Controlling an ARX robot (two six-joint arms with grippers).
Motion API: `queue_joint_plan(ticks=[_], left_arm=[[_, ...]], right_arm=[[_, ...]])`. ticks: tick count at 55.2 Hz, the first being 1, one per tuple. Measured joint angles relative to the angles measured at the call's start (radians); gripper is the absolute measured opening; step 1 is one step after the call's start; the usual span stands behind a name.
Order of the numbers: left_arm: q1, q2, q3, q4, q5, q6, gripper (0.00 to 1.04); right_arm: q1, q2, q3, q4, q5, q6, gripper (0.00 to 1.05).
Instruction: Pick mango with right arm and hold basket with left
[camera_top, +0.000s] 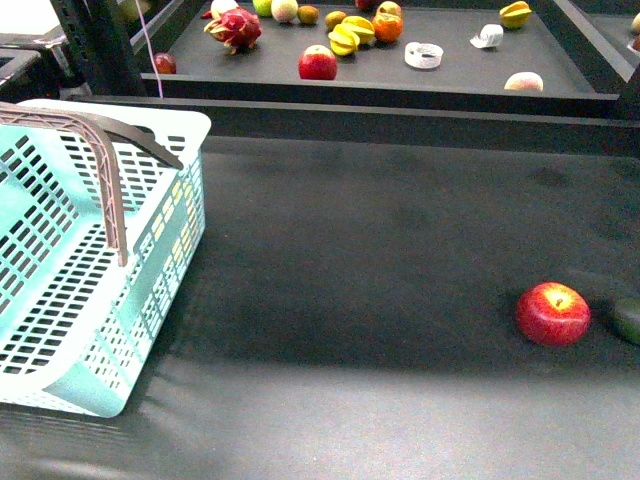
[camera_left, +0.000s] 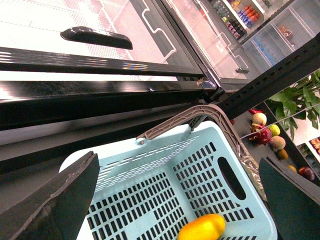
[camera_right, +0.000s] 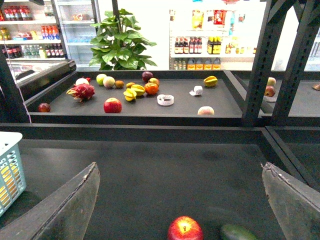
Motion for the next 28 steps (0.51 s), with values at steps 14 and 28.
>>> queue_joint_plan(ticks=[14, 28], left_arm=[[0.002, -0.002, 0.000, 0.000, 0.005, 0.032, 0.99], [-0.029, -0.108, -0.108, 0.175, 0.609, 0.560, 0.56]], right_arm=[[0.000, 0.000, 0.000, 0.000, 0.000, 0.000, 0.97], [0.000, 0.000, 0.000, 0.000, -0.001, 0.000, 0.97]])
